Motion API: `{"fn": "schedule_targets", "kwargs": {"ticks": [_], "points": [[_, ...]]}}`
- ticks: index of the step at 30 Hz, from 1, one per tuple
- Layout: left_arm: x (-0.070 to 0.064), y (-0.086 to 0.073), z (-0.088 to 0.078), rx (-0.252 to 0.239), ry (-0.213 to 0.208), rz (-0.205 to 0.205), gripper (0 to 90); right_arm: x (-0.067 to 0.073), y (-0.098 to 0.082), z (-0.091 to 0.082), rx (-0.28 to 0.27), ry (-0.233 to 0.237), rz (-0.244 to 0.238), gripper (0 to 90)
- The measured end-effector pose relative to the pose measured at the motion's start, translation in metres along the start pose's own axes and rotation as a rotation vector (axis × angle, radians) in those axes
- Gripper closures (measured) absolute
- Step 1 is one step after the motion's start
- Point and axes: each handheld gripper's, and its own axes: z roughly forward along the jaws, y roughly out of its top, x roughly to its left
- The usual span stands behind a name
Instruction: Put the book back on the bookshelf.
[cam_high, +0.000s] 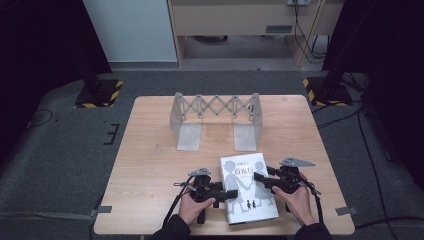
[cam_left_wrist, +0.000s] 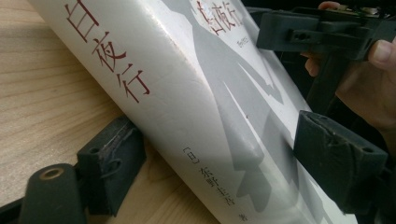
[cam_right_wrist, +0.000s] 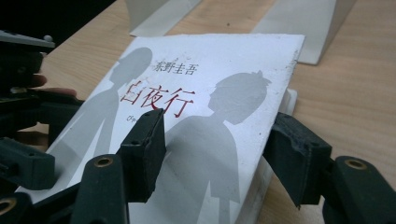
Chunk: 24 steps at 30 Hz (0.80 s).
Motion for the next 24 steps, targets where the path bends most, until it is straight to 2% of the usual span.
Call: {"fn": "schedule_targets", "kwargs": {"ticks": [1,4,10,17,24], "points": [[0.0,0.0,0.0001,-0.002,0.0,-0.002,16.4,-0.0011,-0.0016,0.0007,-0.001,0.006,0.018,39.3],[0.0003,0.0006,0.0003,0.003,-0.001,0.005,16.3,-0.0007,-0.0022,0.0013,-0.002,0.0,0.027,39.3],[-0.0004,0.0021,0.0013,0.015,-0.002,0.028,14.6,-0.0002,-0.003,0.0037,-0.013,0.005,0.029,39.3],[-0.0005,0.0025,0.0011,0.022,-0.001,0.036,14.3,0.0016,-0.003,0.0044,-0.025,0.008,0.011,39.4],[-0.0018,0.0025,0.0017,0.031,-0.001,0.049,11.2,0.0053,-0.0033,0.008,-0.052,0.02,0.016,39.9]]}}
